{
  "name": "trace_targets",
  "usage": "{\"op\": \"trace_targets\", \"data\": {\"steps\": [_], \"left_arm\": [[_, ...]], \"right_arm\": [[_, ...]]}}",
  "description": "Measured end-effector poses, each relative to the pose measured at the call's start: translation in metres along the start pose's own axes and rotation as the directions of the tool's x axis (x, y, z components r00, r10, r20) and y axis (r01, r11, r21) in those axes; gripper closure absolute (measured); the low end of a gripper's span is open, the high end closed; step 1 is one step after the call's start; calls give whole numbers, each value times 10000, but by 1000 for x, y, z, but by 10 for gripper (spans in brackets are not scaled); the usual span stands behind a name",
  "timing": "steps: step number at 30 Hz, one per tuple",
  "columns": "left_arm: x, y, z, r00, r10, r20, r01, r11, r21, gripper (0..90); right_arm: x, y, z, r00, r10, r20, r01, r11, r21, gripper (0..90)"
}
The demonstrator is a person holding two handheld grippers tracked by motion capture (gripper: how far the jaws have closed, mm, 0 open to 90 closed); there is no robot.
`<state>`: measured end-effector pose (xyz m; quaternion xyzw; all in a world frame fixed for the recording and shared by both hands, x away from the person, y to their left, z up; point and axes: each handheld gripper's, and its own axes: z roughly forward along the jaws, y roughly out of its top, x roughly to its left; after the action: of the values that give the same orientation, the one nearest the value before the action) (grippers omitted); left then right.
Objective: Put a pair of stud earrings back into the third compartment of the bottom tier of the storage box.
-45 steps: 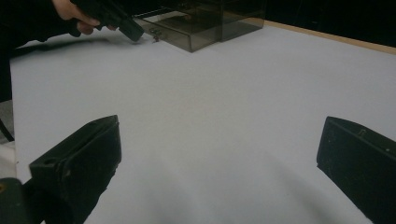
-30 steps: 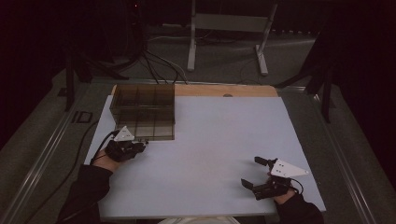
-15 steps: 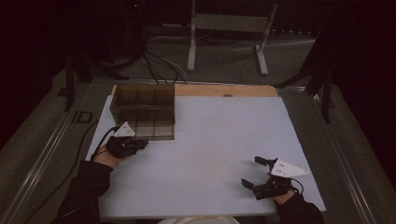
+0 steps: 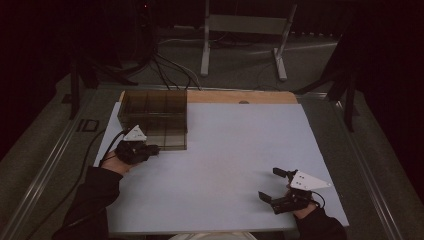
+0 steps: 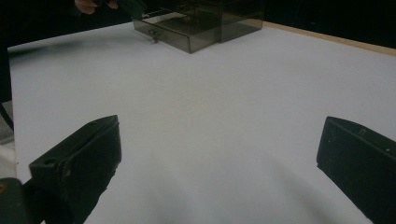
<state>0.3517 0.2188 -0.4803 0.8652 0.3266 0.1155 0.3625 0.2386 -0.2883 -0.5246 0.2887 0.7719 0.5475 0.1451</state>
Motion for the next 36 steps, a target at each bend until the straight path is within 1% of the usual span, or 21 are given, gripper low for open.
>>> {"op": "trace_targets", "data": {"steps": [4,6,8,16,19,20,22,23,29,32,34,36], "left_arm": [[2,4,-1,9999,-96,111,97,9999,-114,817],[3,6,-1,10000,-31,67,31,10000,-65,817],[3,8,-1,9999,-90,133,92,9998,-153,817],[5,17,-1,9999,69,94,-68,9999,-118,816],[6,19,0,9999,-66,146,69,9998,-190,816],[7,20,1,9999,1,131,1,9999,-153,817],[7,22,2,9998,-74,189,78,9998,-205,816],[8,23,3,9999,-25,163,28,9999,-163,816],[9,30,6,9998,-77,209,83,9996,-277,816],[9,34,9,9997,-27,223,33,9996,-267,816],[10,37,11,9998,82,163,-79,9998,-196,816],[11,38,13,9998,0,185,4,9998,-208,816]], "right_arm": [[0,0,0,10000,-4,-1,4,10000,3,0],[0,0,0,10000,-7,-5,7,10000,6,0],[0,0,0,10000,18,-2,-18,10000,-11,0],[0,0,0,10000,0,-11,0,10000,16,0],[0,0,0,10000,10,-20,-10,10000,-10,0],[0,0,0,10000,3,-13,-3,10000,-11,0],[0,0,0,10000,0,-21,1,10000,18,0],[0,0,0,10000,-9,-19,9,10000,18,0],[0,0,0,10000,1,-24,-1,10000,17,0],[0,0,0,10000,-9,-12,9,10000,13,0],[0,0,0,10000,-6,-18,6,10000,27,0],[0,0,0,10000,-4,-20,4,10000,-1,0]]}}
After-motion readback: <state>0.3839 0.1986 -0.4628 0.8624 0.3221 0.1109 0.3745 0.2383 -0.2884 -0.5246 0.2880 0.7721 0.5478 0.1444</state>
